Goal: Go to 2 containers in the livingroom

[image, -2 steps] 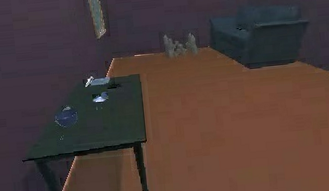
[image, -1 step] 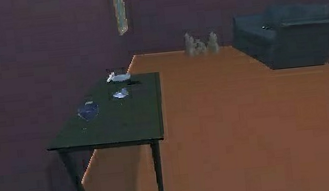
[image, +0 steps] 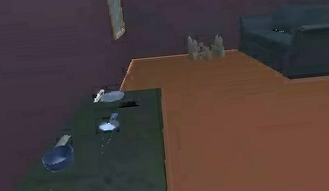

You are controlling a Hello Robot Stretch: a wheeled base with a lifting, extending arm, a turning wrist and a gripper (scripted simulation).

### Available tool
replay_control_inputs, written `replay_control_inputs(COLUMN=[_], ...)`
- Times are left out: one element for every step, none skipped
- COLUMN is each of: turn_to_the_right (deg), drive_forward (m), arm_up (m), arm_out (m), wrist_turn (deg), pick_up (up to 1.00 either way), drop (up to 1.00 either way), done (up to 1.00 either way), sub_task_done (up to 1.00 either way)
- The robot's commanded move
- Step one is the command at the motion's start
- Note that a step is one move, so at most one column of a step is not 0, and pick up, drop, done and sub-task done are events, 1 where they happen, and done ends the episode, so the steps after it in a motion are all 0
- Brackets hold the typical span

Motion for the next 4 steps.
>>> replay_control_inputs(turn_to_the_right=[-33.0, 0.0, 45.0, 45.0], drive_forward=[0.0, 0.0, 0.0, 0.0], arm_up=[0.0, 0.0, 0.0, 0.0], arm_out=[0.0, 0.0, 0.0, 0.0], wrist_turn=[0.0, 0.0, 0.0, 0.0], pick_up=[0.0, 0.0, 0.0, 0.0], drop=[0.0, 0.0, 0.0, 0.0], done=[0.0, 0.0, 0.0, 0.0], sub_task_done=[0.0, 1.0, 0.0, 0.0])
